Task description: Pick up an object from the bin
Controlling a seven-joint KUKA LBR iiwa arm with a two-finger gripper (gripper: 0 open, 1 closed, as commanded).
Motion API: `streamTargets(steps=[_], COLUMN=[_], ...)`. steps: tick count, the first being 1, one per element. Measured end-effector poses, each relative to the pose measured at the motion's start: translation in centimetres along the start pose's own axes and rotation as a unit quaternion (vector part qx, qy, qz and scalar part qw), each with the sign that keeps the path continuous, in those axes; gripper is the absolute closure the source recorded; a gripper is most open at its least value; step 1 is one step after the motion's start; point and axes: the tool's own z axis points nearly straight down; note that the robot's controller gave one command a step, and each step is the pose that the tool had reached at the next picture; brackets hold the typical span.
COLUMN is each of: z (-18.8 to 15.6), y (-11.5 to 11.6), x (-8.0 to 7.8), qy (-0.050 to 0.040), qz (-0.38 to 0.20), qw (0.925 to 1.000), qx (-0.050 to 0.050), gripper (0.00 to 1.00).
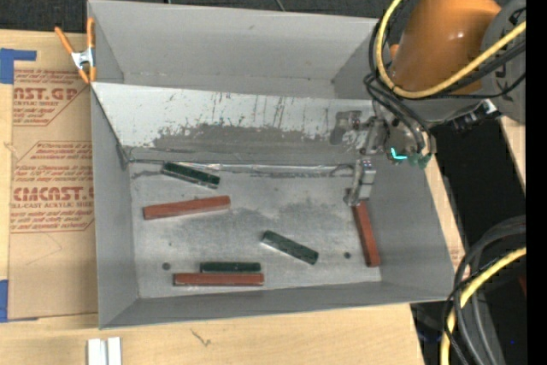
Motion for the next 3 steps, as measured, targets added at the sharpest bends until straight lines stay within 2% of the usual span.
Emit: streamTargets(steps=[1,2,3], z=[-0.5,4.3,11.9], y=[0.0,1.7,1.9], x=[-0.1,1.7,3.2], qy=[-0.004,-0.0065,-0.0054], qz=[0.0,-0.028,-0.001], qw=[1.0,0.9996,1.0], qx=[0.001,0.001,0.0], gripper=[0.0,0.0,0.0])
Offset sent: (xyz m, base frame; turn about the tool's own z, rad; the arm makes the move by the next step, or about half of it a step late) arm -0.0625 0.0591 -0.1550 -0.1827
